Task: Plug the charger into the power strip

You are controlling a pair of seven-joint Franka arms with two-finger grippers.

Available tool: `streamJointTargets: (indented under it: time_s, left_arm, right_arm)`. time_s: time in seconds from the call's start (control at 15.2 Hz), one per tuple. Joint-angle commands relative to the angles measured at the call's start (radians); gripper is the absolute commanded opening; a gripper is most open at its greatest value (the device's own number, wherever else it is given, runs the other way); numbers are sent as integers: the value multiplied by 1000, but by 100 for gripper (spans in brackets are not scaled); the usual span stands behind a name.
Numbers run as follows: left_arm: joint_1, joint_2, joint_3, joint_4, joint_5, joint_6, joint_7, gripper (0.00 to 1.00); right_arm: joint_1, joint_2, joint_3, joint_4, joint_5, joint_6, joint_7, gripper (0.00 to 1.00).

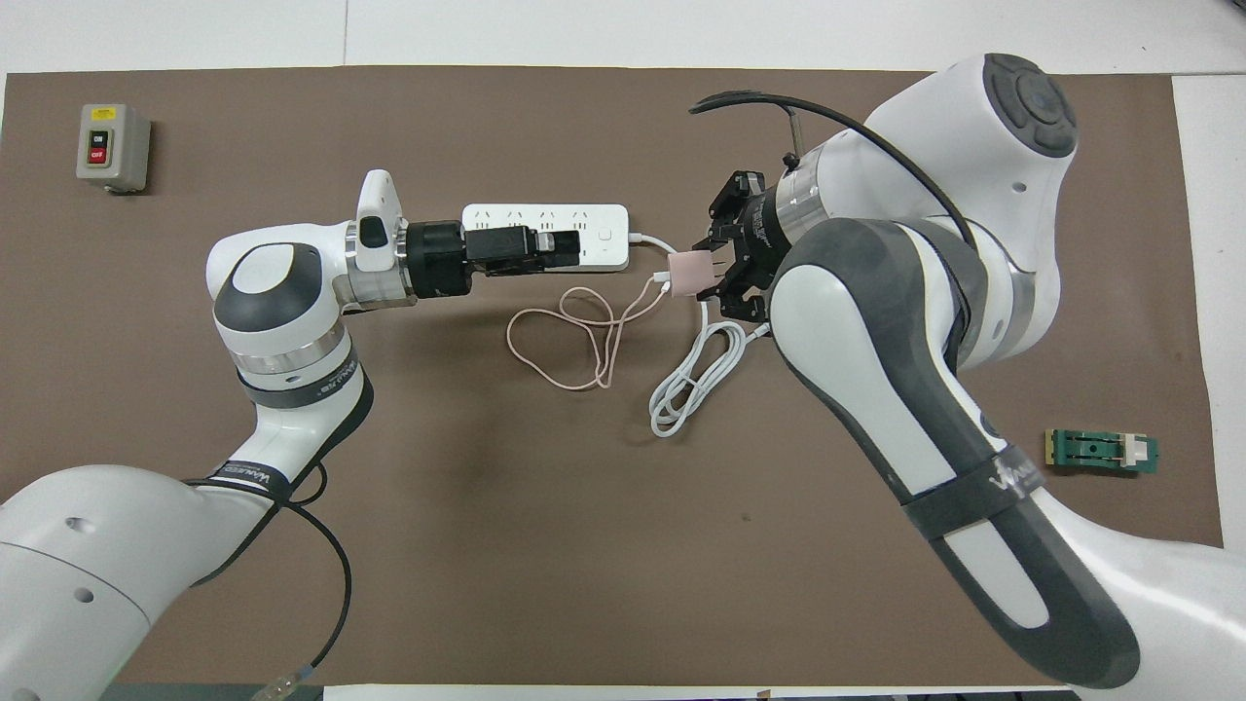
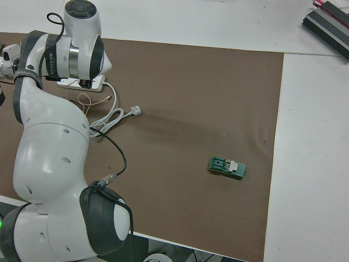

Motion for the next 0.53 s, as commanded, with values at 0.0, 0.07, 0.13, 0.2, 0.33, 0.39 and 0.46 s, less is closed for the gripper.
streamJointTargets:
  time_s: [0.0,0.07,0.13,0.2,0.33,0.39,0.46]
  left_arm:
    - [-35,2,-13,-9,-40,30,18,100]
    - [-42,-4,-14,-15,-40,31,16,100]
    - [-50,-6,-14,-21,-40,30,16,100]
    - [-53,-7,-14,-24,-40,24,18,100]
    - [-53,-15,-14,-35,-38,18,15,100]
    - [-47,-26,-14,-50,-38,15,15,100]
    - [-39,-37,-14,-67,-38,10,15,100]
  right_arm:
    - [40,11,0,8,10,50,92,0]
    - [49,13,0,4,10,71,130,0]
    - [61,13,0,1,9,78,138,0]
    - [72,13,0,0,9,81,140,0]
    - [74,13,0,-3,9,82,139,0]
    - [72,13,0,-3,9,81,139,0]
    - [72,13,0,-3,9,79,139,0]
